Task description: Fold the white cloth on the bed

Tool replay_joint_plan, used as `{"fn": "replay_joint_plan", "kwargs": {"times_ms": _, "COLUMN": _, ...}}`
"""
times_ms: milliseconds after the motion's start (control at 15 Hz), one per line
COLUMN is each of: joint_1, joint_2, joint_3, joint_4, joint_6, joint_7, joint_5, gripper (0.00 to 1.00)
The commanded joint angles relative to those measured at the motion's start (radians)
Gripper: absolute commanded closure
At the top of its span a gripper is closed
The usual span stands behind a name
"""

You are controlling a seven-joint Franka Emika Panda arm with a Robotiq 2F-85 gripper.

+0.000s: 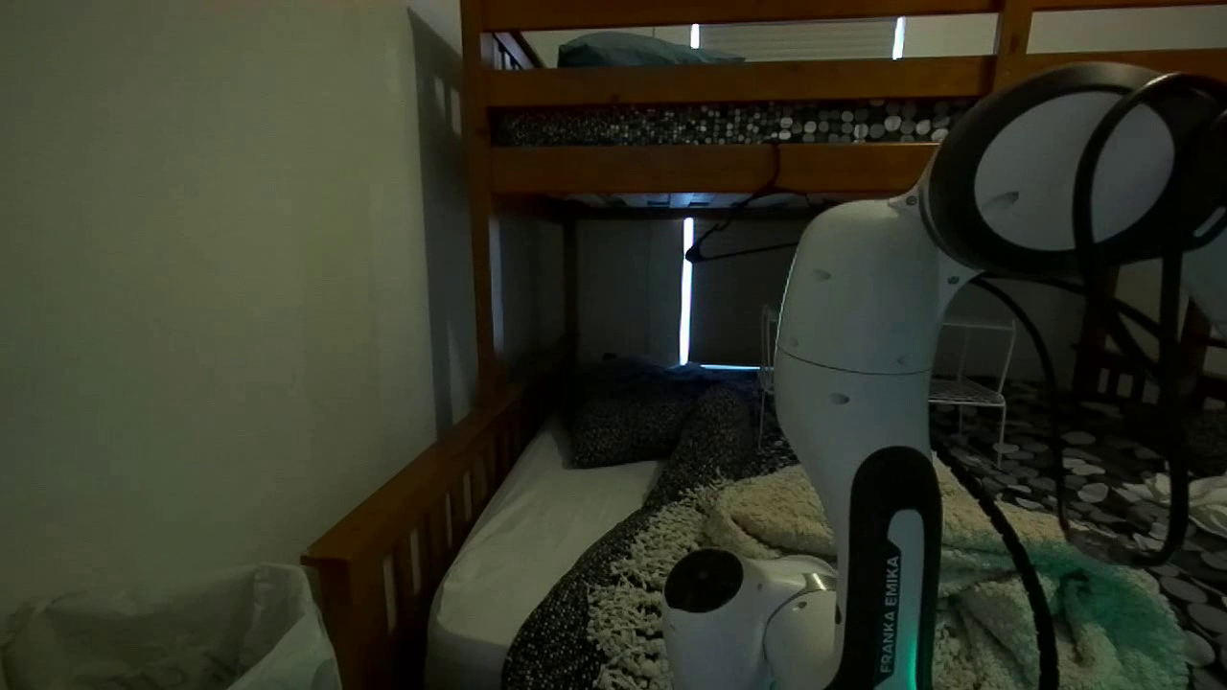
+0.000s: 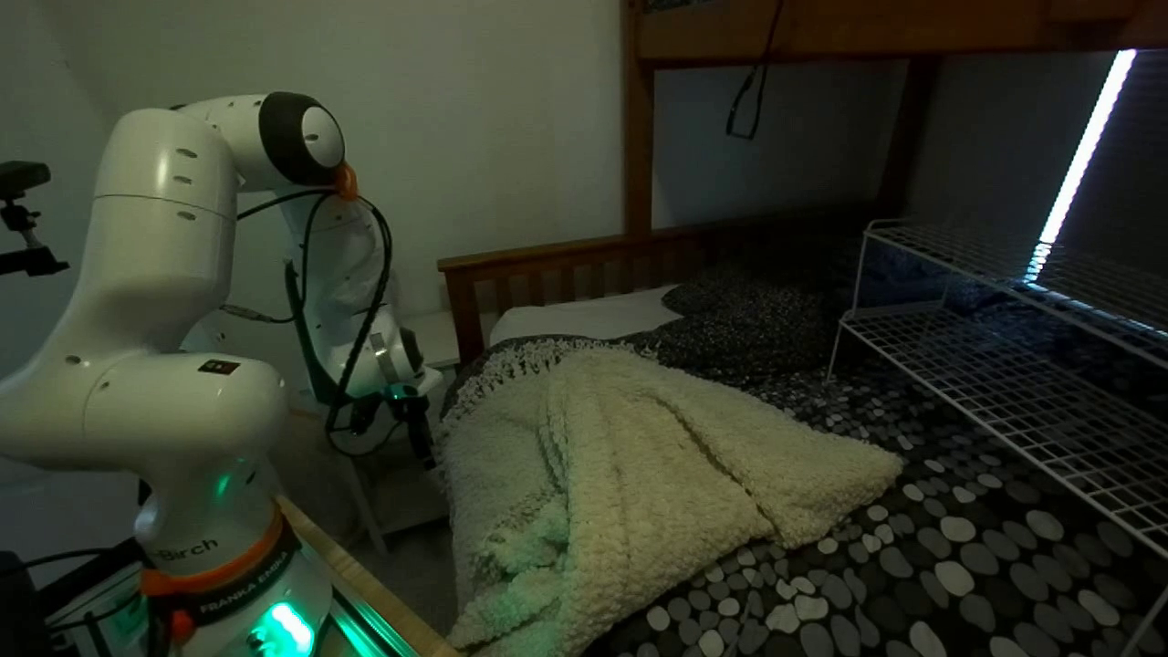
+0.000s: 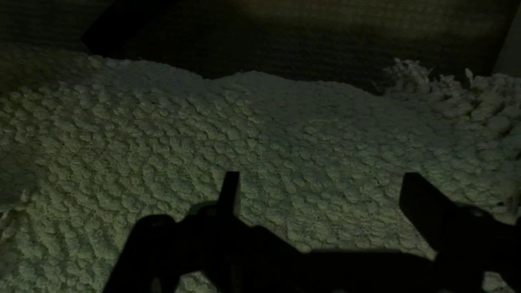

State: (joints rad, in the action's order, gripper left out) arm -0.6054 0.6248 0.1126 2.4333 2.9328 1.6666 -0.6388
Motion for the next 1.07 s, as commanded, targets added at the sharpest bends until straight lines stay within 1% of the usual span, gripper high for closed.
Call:
{"fn": "replay_joint_plan", "kwargs": {"times_ms": 0, "joint_1": 0.000, "joint_2": -0.003, "joint_3": 0.000, "joint_4": 0.000, "joint_6": 0.000, "joint_7": 0.000, "joint_5": 0.000, "gripper": 0.00}}
{"fn": "replay_joint_plan", "kwargs": {"times_ms": 67, "joint_1": -0.013, "joint_2": 0.026, "joint_3": 0.015, "joint_4": -0.029, "joint_6": -0.009, "joint_7": 0.014, "joint_5": -0.001, "gripper": 0.00}}
{"fn": "replay_joint_plan", "kwargs": {"times_ms": 133, "joint_1": 0.012, "joint_2": 0.063, "joint_3": -0.007, "joint_4": -0.056, "joint_6": 0.006, "joint_7": -0.007, "joint_5": 0.011, "gripper": 0.00}}
{"fn": "replay_joint_plan", "kwargs": {"times_ms": 200, "joint_1": 0.001, "joint_2": 0.101, "joint_3": -0.006, "joint_4": -0.078, "joint_6": 0.040, "joint_7": -0.066, "joint_5": 0.080, "gripper": 0.00}}
{"fn": "replay_joint_plan", "kwargs": {"times_ms": 267, "joint_1": -0.004, "joint_2": 0.143, "joint_3": -0.003, "joint_4": -0.110, "joint_6": 0.066, "joint_7": -0.084, "joint_5": 0.095, "gripper": 0.00}}
{"fn": "replay_joint_plan", "kwargs": {"times_ms": 400, "joint_1": -0.014, "joint_2": 0.208, "joint_3": -0.007, "joint_4": -0.159, "joint_6": 0.096, "joint_7": -0.155, "joint_5": 0.171, "gripper": 0.00}}
{"fn": "replay_joint_plan", "kwargs": {"times_ms": 600, "joint_1": -0.067, "joint_2": 0.308, "joint_3": 0.020, "joint_4": -0.236, "joint_6": 0.156, "joint_7": -0.264, "joint_5": 0.290, "gripper": 0.00}}
{"fn": "replay_joint_plan", "kwargs": {"times_ms": 667, "joint_1": -0.065, "joint_2": 0.336, "joint_3": 0.014, "joint_4": -0.261, "joint_6": 0.166, "joint_7": -0.307, "joint_5": 0.328, "gripper": 0.00}}
{"fn": "replay_joint_plan", "kwargs": {"times_ms": 800, "joint_1": -0.096, "joint_2": 0.378, "joint_3": 0.033, "joint_4": -0.299, "joint_6": 0.194, "joint_7": -0.381, "joint_5": 0.395, "gripper": 0.00}}
{"fn": "replay_joint_plan", "kwargs": {"times_ms": 867, "joint_1": -0.099, "joint_2": 0.393, "joint_3": 0.034, "joint_4": -0.317, "joint_6": 0.200, "joint_7": -0.420, "joint_5": 0.429, "gripper": 0.00}}
{"fn": "replay_joint_plan", "kwargs": {"times_ms": 933, "joint_1": -0.109, "joint_2": 0.402, "joint_3": 0.040, "joint_4": -0.327, "joint_6": 0.206, "joint_7": -0.453, "joint_5": 0.464, "gripper": 0.20}}
{"fn": "replay_joint_plan", "kwargs": {"times_ms": 1000, "joint_1": -0.122, "joint_2": 0.411, "joint_3": 0.048, "joint_4": -0.338, "joint_6": 0.210, "joint_7": -0.482, "joint_5": 0.497, "gripper": 0.26}}
